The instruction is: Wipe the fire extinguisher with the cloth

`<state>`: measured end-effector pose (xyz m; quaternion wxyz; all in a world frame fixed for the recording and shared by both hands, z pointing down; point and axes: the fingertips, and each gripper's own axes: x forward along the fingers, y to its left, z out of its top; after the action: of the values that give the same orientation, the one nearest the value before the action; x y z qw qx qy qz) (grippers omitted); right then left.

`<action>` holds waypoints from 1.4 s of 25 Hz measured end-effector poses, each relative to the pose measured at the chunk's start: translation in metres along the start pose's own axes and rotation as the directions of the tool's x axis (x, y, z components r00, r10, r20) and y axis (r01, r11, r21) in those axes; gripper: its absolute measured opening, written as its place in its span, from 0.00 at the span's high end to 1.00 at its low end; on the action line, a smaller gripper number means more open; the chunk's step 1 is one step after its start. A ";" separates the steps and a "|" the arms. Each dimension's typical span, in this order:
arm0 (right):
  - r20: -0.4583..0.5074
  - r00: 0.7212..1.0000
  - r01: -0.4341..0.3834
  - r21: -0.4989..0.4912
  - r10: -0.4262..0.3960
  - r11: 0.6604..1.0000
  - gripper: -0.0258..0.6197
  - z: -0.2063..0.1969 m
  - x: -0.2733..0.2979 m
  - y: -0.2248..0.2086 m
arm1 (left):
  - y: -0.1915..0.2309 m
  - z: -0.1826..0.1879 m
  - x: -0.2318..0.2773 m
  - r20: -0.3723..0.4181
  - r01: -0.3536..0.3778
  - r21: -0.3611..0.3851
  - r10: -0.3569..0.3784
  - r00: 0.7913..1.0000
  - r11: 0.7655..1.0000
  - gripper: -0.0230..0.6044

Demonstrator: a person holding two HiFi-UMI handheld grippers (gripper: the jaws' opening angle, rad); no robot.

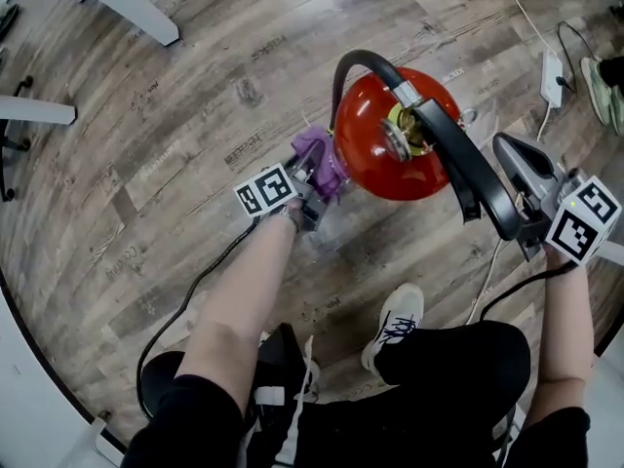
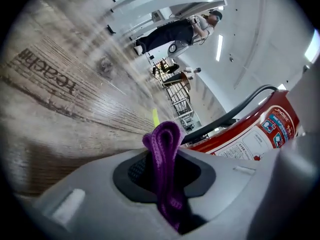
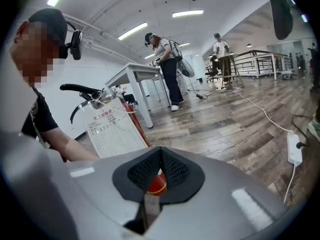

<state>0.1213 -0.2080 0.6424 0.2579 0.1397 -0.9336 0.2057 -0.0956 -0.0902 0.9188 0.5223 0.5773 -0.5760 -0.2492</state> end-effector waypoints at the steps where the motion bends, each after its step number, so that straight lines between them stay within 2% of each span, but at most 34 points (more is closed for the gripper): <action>1: -0.003 1.000 0.004 0.001 -0.004 1.000 0.96 -0.001 -0.003 0.001 | -0.001 0.000 0.000 0.002 0.001 -0.008 -0.001 1.000 1.000 0.85; 5: 0.001 1.000 0.008 -0.017 -0.008 1.000 0.95 0.006 -0.011 0.003 | -0.013 0.003 -0.003 -0.027 0.031 -0.014 -0.032 0.999 0.999 0.85; 10: 0.032 0.998 -0.043 -0.069 0.045 0.997 0.95 0.027 -0.009 0.014 | -0.068 0.024 -0.012 -0.072 0.159 0.081 -0.154 0.985 0.984 0.85; 12: 0.045 0.997 -0.054 -0.087 0.059 0.995 0.96 0.036 -0.008 0.019 | -0.104 0.038 -0.020 -0.105 0.223 0.157 -0.208 0.972 0.962 0.85; 14: 0.055 0.997 -0.054 -0.111 0.060 0.992 0.95 0.044 -0.008 0.022 | -0.149 0.055 -0.032 -0.126 0.286 0.246 -0.262 0.957 0.926 0.85; 16: 0.076 0.996 -0.048 -0.117 0.057 0.992 0.95 0.050 -0.009 0.024 | -0.198 0.074 -0.048 -0.111 0.352 0.290 -0.335 0.936 0.890 0.85; 18: 0.104 0.994 -0.028 -0.115 0.040 0.993 0.95 0.056 -0.010 0.024 | -0.246 0.093 -0.069 -0.055 0.431 0.271 -0.433 0.900 0.861 0.85; 20: 0.122 0.991 -0.030 -0.126 0.046 0.992 0.95 0.060 -0.011 0.030 | -0.282 0.106 -0.090 0.007 0.492 0.222 -0.506 0.863 0.842 0.85; 22: 0.123 0.990 -0.054 -0.140 0.071 0.989 0.95 0.062 -0.011 0.040 | -0.304 0.108 -0.107 0.029 0.520 0.204 -0.536 0.844 0.830 0.85; 26: 0.114 0.990 -0.062 -0.175 0.083 0.983 0.95 0.071 -0.011 0.047 | -0.322 0.101 -0.121 0.036 0.552 0.204 -0.570 0.821 0.808 0.85; 28: 0.111 0.990 -0.064 -0.184 0.086 0.981 0.95 0.073 -0.011 0.048 | -0.322 0.098 -0.124 0.077 0.555 0.199 -0.578 0.812 0.807 0.85; 30: 0.115 0.989 -0.067 -0.182 0.089 0.981 0.95 0.073 -0.011 0.049 | -0.318 0.094 -0.129 0.142 0.547 0.182 -0.572 0.808 0.817 0.85; 31: 0.116 0.989 -0.068 -0.176 0.090 0.982 0.96 0.070 -0.011 0.048 | -0.315 0.089 -0.132 0.176 0.545 0.157 -0.566 0.805 0.824 0.85; 33: 0.115 0.990 -0.065 -0.160 0.084 0.985 0.95 0.063 -0.011 0.044 | -0.306 0.074 -0.133 0.236 0.555 0.063 -0.553 0.799 0.829 0.85; 35: 0.113 0.990 -0.063 -0.138 0.079 0.988 0.95 0.056 -0.009 0.040 | -0.292 0.057 -0.129 0.266 0.558 -0.045 -0.528 0.806 0.829 0.84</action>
<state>0.0905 -0.1970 0.5816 0.2035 0.1006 -0.9633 0.1429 -0.0554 -0.0493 0.5998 0.3885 0.6505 -0.4297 -0.4911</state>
